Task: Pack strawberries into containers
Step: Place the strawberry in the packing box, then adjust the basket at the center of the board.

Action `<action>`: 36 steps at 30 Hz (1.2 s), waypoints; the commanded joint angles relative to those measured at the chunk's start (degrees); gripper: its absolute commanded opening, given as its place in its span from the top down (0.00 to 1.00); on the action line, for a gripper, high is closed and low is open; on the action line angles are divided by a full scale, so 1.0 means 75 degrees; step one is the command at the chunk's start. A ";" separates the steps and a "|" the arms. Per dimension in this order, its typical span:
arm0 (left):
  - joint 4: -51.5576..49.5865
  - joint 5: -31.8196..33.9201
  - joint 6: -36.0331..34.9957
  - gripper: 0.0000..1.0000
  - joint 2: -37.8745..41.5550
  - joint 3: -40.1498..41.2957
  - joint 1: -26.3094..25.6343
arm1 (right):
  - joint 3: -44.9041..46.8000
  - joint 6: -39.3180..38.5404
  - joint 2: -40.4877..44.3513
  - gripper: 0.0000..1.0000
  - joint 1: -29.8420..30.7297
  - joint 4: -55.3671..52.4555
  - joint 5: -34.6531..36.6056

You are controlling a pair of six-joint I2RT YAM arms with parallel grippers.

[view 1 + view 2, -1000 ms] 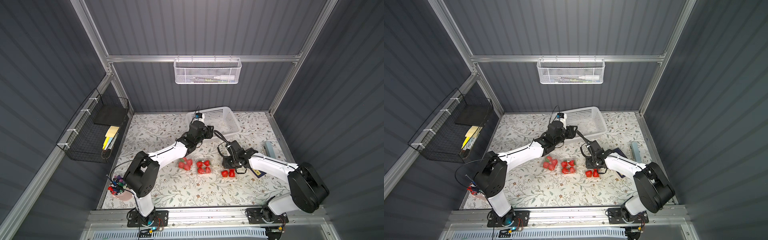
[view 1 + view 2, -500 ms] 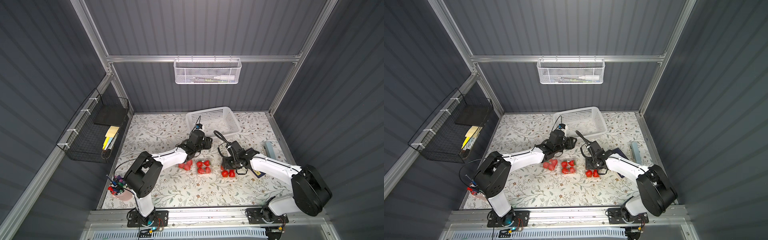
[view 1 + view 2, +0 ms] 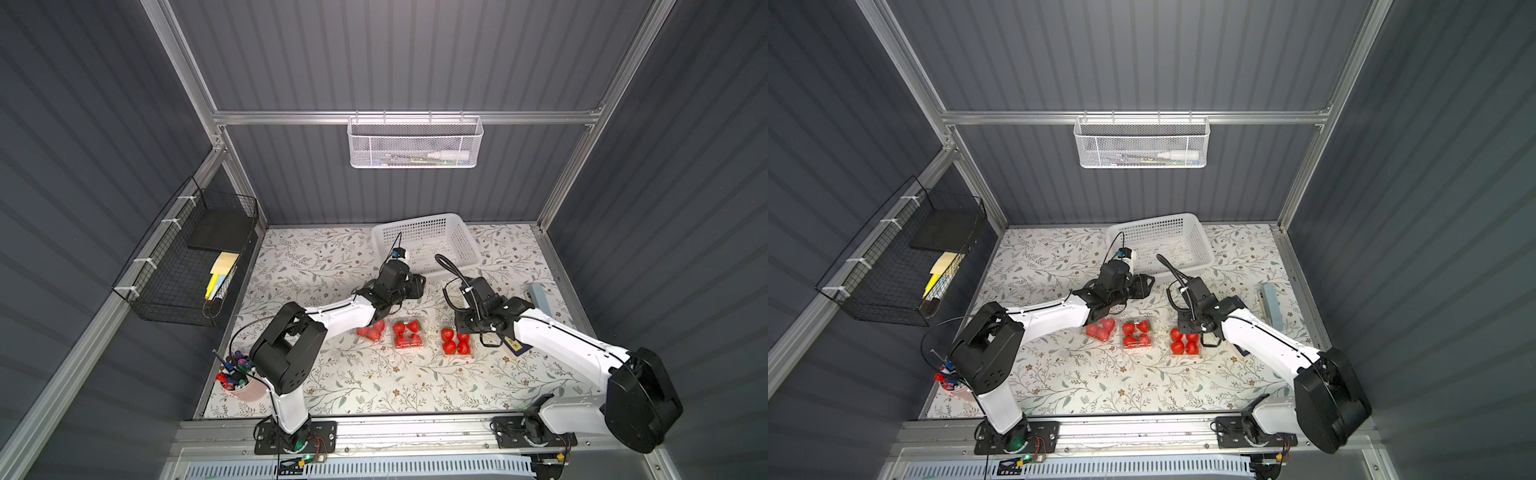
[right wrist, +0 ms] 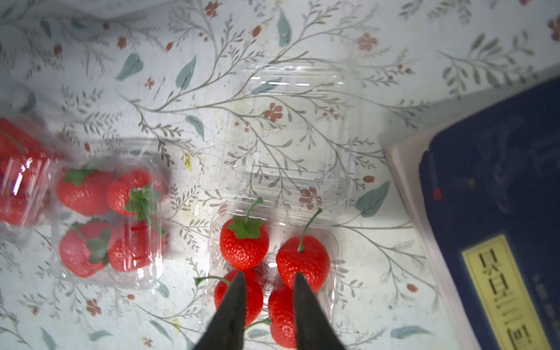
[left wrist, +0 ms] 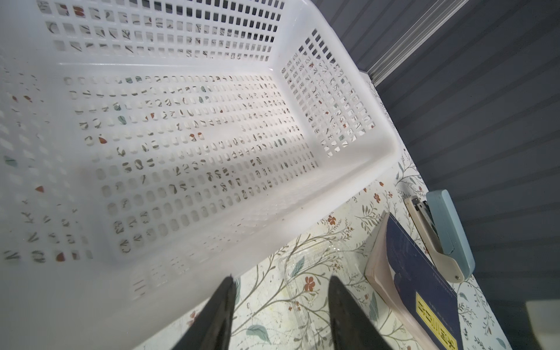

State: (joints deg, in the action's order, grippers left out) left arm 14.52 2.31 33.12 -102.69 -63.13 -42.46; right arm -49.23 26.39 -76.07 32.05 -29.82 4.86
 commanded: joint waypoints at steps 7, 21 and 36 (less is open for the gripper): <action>-0.0402 0.0221 -0.0390 0.49 -0.0361 -0.0569 0.0442 | 0.0142 -0.0011 0.0649 0.88 -0.0552 0.0016 0.0253; 0.0067 0.0298 -0.0555 0.50 0.0032 -0.1175 0.1457 | 0.0576 -0.0102 0.1044 0.87 -0.0969 -0.0028 0.0032; -0.0077 0.0528 0.0195 0.56 0.2269 0.1429 0.0143 | 0.0014 -0.0066 -0.0439 0.83 -0.1104 0.1024 -0.1098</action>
State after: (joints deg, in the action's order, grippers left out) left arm 13.34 7.81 32.36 -86.59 -56.45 -40.66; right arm -46.30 26.35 -76.69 24.18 -24.86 -0.47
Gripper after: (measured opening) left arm 0.447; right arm 0.169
